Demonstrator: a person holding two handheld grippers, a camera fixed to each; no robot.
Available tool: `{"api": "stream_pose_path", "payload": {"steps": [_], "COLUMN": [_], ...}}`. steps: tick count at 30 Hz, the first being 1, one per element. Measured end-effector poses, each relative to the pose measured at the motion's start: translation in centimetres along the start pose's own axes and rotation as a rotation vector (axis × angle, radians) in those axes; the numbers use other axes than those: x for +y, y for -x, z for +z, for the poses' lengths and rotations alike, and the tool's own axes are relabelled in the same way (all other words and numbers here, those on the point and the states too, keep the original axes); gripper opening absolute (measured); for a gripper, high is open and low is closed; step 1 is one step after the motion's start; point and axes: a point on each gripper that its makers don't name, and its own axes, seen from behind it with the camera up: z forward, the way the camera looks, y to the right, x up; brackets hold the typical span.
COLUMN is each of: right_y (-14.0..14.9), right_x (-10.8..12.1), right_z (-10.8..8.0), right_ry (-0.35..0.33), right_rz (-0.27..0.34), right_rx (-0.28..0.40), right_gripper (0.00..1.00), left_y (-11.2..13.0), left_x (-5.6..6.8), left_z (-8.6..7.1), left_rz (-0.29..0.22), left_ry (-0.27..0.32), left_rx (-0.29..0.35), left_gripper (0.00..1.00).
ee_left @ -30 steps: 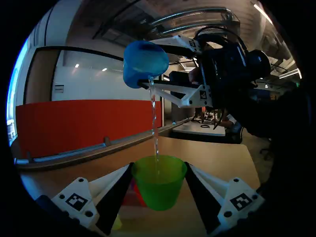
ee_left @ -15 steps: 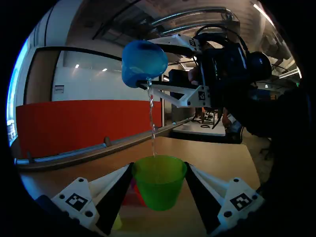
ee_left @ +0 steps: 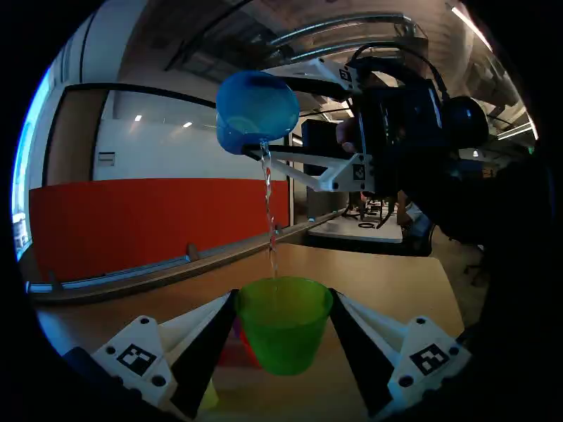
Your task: Pour water
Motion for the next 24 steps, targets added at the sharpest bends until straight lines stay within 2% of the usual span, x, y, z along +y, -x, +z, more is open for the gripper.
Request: {"api": "stream_pose_path", "payload": {"steps": [24], "right_y": [-0.61], "right_x": [0.67], "right_z": [-0.15], "right_ry": [0.004], "right_rz": [-0.098], "right_rx": [0.0], "right_gripper": [0.91], "left_y": [0.01], "left_x": [-0.04], "left_z": [0.22], "left_rz": [0.002], "left_ry": [-0.003], "left_rx": [-0.001], "left_gripper": [0.9]}}
